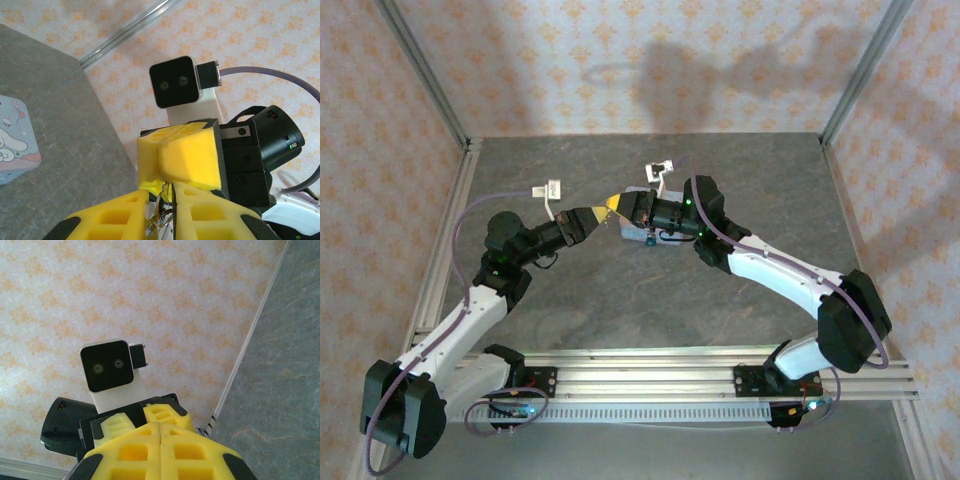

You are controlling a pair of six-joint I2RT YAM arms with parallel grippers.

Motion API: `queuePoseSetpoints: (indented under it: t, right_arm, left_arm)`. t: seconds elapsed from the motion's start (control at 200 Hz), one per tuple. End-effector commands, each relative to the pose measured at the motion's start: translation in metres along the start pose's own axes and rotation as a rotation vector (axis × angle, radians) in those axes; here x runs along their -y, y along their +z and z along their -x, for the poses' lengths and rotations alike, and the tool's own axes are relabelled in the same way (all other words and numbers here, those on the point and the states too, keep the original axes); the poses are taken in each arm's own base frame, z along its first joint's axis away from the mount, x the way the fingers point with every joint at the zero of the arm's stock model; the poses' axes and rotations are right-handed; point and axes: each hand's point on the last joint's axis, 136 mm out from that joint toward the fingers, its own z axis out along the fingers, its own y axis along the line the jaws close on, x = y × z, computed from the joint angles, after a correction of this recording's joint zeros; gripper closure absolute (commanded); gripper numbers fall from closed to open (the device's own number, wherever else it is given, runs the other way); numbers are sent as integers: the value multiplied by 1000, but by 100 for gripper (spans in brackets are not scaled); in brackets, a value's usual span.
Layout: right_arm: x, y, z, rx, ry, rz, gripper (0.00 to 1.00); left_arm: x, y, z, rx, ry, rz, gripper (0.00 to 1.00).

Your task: Unlock the padlock with the key

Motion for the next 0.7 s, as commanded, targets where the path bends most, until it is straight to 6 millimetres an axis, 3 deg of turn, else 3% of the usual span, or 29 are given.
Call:
queuePoseSetpoints:
  t: [0.0,0.165,0.41,0.585,0.696]
  right_arm:
    - [-12,0,-2,-4,-41,47,100]
    - [-12,-1,-2,0,-43,45,100]
    - [-6,-4,1,25,-48,0,100]
    - [8,-19,4,60,-91,-133,50]
    - [18,-34,6,82,-127,-245,40]
  left_arm:
    - [14,1,-3,-22,31,-52,86]
    - [13,1,-4,-22,36,-43,100]
    - [9,-3,-5,-15,56,-14,100]
    - [0,-11,-9,-3,115,52,100]
    - [-12,-13,-14,-8,130,91,100]
